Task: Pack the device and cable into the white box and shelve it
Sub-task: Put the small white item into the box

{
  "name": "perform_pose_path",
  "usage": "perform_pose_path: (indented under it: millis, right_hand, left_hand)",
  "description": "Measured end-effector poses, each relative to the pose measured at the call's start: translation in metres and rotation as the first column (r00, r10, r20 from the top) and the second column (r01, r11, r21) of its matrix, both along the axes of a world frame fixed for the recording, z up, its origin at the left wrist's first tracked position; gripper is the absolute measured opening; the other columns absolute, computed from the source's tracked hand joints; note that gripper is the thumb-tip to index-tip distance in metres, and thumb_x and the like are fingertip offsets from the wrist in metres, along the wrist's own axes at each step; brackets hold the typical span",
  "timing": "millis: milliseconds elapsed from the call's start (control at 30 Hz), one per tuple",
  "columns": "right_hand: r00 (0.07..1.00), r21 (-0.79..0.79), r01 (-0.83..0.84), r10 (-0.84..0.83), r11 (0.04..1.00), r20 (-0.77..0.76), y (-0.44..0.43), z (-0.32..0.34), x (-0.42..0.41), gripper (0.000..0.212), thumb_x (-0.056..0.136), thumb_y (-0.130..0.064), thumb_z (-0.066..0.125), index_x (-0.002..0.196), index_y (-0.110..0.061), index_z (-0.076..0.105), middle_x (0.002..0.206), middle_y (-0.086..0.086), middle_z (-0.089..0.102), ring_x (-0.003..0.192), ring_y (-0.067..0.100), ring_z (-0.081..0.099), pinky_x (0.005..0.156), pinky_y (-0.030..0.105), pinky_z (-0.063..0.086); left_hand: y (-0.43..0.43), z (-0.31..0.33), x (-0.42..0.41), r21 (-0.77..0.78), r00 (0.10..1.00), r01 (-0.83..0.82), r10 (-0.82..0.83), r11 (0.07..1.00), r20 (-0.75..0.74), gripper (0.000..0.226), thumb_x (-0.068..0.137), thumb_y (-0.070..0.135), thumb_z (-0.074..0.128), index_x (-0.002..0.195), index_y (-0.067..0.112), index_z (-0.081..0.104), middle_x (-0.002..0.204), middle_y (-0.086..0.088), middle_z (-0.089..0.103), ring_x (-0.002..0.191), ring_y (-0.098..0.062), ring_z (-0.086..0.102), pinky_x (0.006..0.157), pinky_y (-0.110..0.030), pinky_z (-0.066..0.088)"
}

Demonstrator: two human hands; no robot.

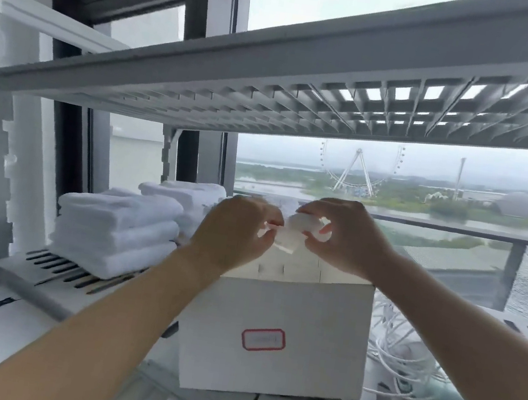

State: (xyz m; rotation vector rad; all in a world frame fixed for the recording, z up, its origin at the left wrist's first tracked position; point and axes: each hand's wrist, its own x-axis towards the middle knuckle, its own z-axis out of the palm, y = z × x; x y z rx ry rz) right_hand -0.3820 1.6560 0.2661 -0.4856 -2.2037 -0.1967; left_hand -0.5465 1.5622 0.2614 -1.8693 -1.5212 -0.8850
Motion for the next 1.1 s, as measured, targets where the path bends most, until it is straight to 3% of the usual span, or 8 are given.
perform_pose_path:
  millis: [200,367,500,600,833,1100]
  right_hand:
    - [0.999,-0.036,-0.013,0.014,0.999,0.031,-0.019,-0.011,0.015,0.026,0.069,-0.013,0.070,0.096,-0.013,0.069,0.085,0.005,0.070,0.071,0.021,0.064,0.069,0.037,0.055]
    - [0.984,-0.050,-0.090,0.096,0.995,0.147,-0.043,-0.016,0.025,0.030,0.068,-0.014,0.070,0.098,-0.014,0.070,0.088,0.000,0.071,0.069,0.006,0.056,0.067,0.015,0.048]
    - [0.970,-0.083,-0.125,0.140,0.989,0.198,-0.064,-0.021,0.035,0.026,0.068,-0.015,0.067,0.094,-0.016,0.070,0.084,-0.001,0.069,0.068,0.011,0.059,0.066,0.026,0.053]
    - [0.960,-0.077,-0.118,0.133,0.990,0.246,-0.080,-0.028,0.043,0.022,0.069,-0.015,0.065,0.091,-0.018,0.069,0.083,-0.002,0.068,0.067,0.009,0.055,0.065,0.027,0.050]
    - [0.974,-0.028,-0.023,0.029,0.999,0.223,-0.109,-0.039,0.048,0.019,0.072,-0.013,0.062,0.091,-0.014,0.066,0.084,0.001,0.064,0.068,0.010,0.046,0.067,0.033,0.048]
    - [0.982,-0.043,0.052,-0.043,0.998,0.183,-0.117,-0.050,0.049,0.020,0.074,-0.014,0.062,0.093,-0.017,0.065,0.088,-0.002,0.065,0.068,0.016,0.054,0.065,0.033,0.048]
  left_hand:
    - [-0.026,-0.014,0.009,-0.089,0.993,0.001,0.009,0.996,0.114,0.012,0.080,0.016,0.062,0.083,0.022,0.071,0.079,0.002,0.072,0.072,-0.014,0.066,0.071,-0.029,0.053]
    - [-0.053,-0.020,0.023,-0.220,0.980,0.010,0.034,0.975,0.198,0.007,0.079,0.020,0.066,0.081,0.024,0.072,0.077,0.010,0.072,0.065,-0.003,0.065,0.064,-0.013,0.047]
    - [-0.078,-0.030,0.035,-0.198,0.974,-0.029,0.072,0.980,0.214,0.007,0.078,0.022,0.066,0.078,0.026,0.071,0.072,0.006,0.072,0.062,-0.002,0.062,0.060,-0.011,0.044]
    - [-0.096,-0.042,0.044,-0.169,0.970,-0.071,0.108,0.983,0.219,0.010,0.078,0.020,0.064,0.078,0.026,0.071,0.070,0.008,0.069,0.059,-0.003,0.056,0.054,-0.003,0.032]
    - [-0.115,-0.063,0.055,-0.089,0.952,-0.175,0.192,0.980,0.238,0.010,0.078,0.011,0.062,0.079,0.018,0.069,0.077,0.002,0.069,0.072,-0.015,0.061,0.061,-0.024,0.043]
    - [-0.110,-0.053,0.047,-0.071,0.890,-0.327,0.332,0.942,0.313,0.012,0.082,0.004,0.056,0.080,0.012,0.064,0.089,-0.005,0.062,0.076,-0.024,0.058,0.063,-0.026,0.038]
